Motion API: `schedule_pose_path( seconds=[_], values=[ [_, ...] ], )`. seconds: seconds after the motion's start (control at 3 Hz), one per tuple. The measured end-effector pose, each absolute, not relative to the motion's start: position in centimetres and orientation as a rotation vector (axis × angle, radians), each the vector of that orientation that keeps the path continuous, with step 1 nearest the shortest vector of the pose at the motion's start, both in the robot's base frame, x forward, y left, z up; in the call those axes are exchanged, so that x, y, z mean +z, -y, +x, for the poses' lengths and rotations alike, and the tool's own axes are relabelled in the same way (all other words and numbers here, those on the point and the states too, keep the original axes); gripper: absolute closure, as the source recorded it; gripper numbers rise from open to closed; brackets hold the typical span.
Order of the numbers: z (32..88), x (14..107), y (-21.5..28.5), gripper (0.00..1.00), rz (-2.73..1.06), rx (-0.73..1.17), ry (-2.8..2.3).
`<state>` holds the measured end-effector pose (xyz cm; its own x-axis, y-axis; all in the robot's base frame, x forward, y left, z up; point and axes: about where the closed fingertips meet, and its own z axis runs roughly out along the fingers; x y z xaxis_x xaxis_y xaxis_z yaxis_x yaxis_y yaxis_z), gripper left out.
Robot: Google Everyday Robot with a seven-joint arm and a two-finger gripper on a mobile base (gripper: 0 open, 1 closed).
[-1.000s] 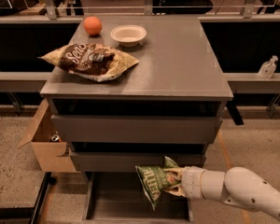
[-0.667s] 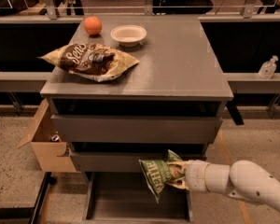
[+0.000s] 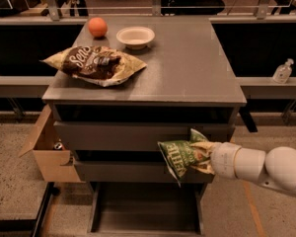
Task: Pick green jalapeno chip bag from bottom drawer and place on counter
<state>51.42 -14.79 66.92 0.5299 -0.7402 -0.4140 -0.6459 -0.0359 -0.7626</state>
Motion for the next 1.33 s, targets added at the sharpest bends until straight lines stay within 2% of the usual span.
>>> schedule_pose_path(
  seconds=[1.0, 1.33],
  values=[
    [49.4, 83.2, 12.2, 1.00, -1.860, -0.531, -0.791],
    [49.4, 83.2, 12.2, 1.00, -1.860, -0.531, -0.791]
  ],
)
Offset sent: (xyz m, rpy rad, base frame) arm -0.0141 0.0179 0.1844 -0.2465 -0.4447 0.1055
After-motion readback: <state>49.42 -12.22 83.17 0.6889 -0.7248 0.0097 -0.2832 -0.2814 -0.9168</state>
